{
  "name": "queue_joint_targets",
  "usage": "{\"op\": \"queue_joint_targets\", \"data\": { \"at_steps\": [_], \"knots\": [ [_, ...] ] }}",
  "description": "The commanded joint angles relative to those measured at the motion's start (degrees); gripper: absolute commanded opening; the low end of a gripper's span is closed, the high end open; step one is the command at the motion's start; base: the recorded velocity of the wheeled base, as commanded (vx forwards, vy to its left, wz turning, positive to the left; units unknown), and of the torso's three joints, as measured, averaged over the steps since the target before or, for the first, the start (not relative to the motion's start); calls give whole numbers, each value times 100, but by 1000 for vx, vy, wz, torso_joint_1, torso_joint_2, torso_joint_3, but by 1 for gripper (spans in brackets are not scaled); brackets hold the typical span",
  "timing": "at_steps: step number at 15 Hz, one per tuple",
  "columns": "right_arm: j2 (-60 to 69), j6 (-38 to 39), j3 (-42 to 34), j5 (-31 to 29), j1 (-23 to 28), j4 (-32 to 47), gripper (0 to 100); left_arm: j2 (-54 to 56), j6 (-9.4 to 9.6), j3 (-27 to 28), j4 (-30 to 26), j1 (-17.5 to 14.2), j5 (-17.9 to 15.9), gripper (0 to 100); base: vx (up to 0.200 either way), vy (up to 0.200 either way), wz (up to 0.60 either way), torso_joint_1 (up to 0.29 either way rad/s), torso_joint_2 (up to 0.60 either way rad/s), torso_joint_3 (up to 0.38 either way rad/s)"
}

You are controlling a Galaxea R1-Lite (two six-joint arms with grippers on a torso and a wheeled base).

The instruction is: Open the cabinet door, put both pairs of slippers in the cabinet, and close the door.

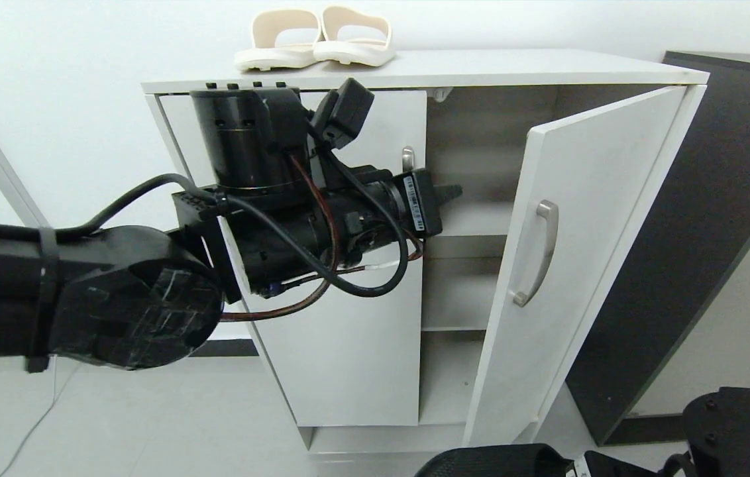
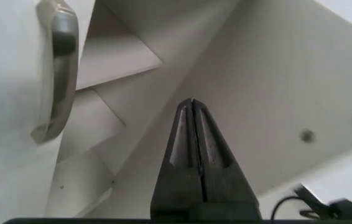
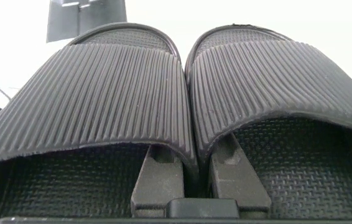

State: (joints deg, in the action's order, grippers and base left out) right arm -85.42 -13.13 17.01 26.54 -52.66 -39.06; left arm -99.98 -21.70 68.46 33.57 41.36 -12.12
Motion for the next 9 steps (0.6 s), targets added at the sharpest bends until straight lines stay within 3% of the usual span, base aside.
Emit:
{"op": "queue_joint_targets", "data": {
  "at_steps": [1,5,7,9],
  "knots": [
    [17,-49,-75,9,-60,-32,0,-303,-1,211,0,3,-1,0,0,0,0,0,0,0],
    [-1,-120,-145,18,-148,-49,0,-479,-1,343,9,162,-36,0,-200,0,0,6,4,1],
    [-19,-120,-163,18,-200,-49,0,-558,17,431,9,452,-28,0,-200,0,0,0,2,0],
    [-27,-120,-180,53,-218,-40,0,-760,52,589,18,944,8,0,-200,0,0,2,2,0]
  ]
}}
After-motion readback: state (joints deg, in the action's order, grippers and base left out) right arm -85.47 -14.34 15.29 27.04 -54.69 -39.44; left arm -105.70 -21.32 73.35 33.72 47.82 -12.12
